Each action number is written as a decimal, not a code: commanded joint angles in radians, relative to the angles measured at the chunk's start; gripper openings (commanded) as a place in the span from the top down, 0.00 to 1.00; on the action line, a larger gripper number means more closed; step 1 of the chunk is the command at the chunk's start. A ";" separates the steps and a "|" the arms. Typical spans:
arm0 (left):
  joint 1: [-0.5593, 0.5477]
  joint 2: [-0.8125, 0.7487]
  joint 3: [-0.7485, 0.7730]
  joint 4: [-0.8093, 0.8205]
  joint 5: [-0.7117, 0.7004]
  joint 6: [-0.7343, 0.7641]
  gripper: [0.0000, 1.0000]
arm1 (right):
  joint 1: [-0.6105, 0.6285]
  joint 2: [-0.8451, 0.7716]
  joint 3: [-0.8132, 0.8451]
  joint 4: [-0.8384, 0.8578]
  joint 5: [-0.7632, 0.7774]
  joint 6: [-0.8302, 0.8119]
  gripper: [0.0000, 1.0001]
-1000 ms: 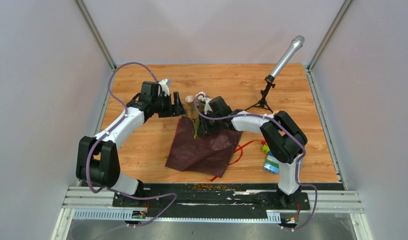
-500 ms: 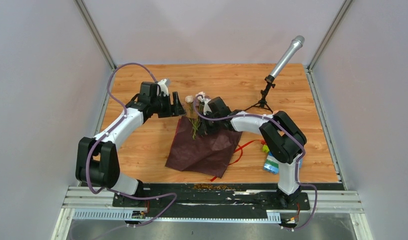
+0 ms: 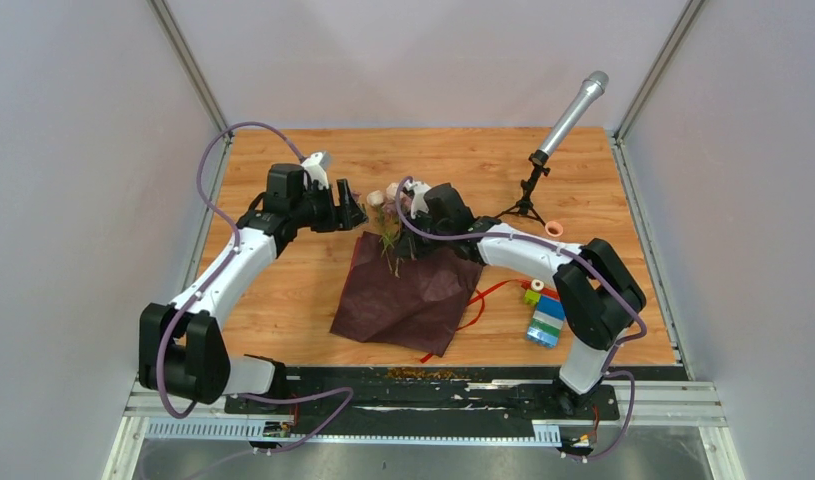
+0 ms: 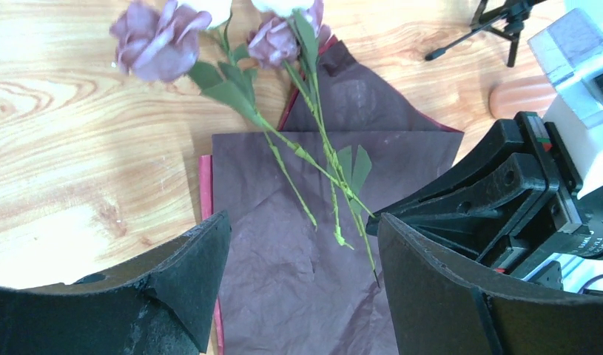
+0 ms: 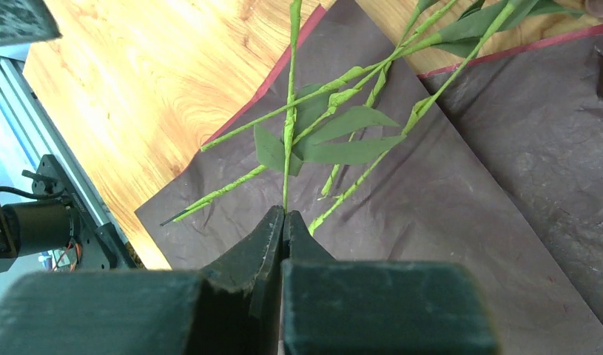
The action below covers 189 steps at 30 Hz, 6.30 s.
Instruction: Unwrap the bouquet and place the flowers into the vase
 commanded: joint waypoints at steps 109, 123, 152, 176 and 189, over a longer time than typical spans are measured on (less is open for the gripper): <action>-0.096 -0.397 -0.400 0.486 0.091 -0.137 1.00 | -0.008 -0.084 0.211 -0.267 0.387 -0.011 0.25; -0.280 -0.324 -0.242 0.547 0.186 -0.147 1.00 | -0.210 -0.452 -0.098 0.167 -0.447 0.176 0.30; -0.389 -0.247 -0.096 0.366 0.203 -0.040 0.43 | -0.185 -0.545 -0.096 0.173 -0.362 0.090 1.00; 0.016 -0.333 -0.027 -0.143 -0.528 0.311 0.00 | -0.568 -0.875 -0.187 -0.031 0.712 -0.264 1.00; 0.016 -0.342 -0.030 -0.147 -0.531 0.321 0.00 | -0.597 -0.783 -0.218 0.044 0.625 -0.231 1.00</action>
